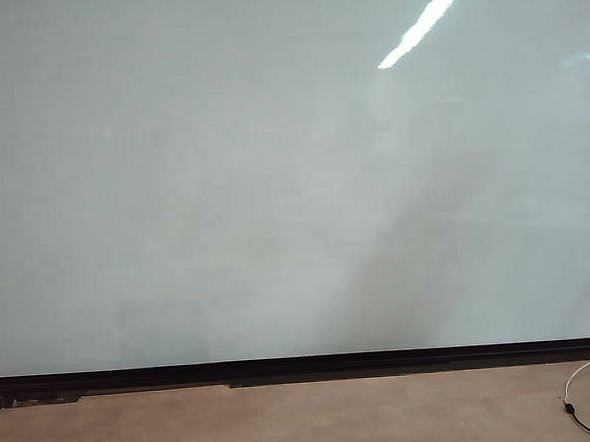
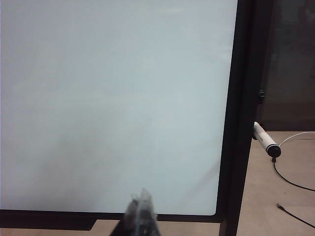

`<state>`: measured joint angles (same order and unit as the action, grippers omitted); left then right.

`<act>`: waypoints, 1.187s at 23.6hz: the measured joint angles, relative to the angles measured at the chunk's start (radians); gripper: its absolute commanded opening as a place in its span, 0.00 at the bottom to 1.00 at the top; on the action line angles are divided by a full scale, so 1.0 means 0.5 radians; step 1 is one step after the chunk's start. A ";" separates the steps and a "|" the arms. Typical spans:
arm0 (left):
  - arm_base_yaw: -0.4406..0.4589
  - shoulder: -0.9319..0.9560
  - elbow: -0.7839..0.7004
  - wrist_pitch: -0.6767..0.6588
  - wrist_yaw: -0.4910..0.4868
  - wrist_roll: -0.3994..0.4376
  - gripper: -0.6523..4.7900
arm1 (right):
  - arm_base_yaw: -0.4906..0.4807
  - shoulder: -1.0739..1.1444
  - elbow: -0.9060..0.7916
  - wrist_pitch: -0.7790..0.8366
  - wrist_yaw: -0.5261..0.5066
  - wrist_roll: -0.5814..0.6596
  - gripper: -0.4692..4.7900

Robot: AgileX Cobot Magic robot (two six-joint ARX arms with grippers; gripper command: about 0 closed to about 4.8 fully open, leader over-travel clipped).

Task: Pick up the pen on the shelf to the right of the whiteboard and draw a check mark.

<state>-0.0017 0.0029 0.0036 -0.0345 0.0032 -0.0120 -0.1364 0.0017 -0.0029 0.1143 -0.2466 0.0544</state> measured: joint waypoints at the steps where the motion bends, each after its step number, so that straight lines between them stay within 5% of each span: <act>1: 0.000 -0.001 0.000 0.000 0.000 0.000 0.11 | 0.000 0.000 0.000 0.000 0.000 0.000 0.07; 20: 0.000 0.000 0.000 0.000 0.000 0.000 0.11 | 0.000 0.000 0.000 0.003 0.008 -0.001 0.07; 24: 0.000 0.000 0.000 0.000 0.000 0.000 0.11 | 0.000 0.000 0.000 0.003 0.103 -0.002 0.07; 28: 0.000 0.000 0.000 0.000 0.000 0.000 0.11 | -0.002 0.000 -0.001 0.063 0.414 -0.004 0.07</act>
<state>-0.0017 0.0029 0.0036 -0.0345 0.0032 -0.0120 -0.1371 0.0017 -0.0032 0.1459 -0.0395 0.0525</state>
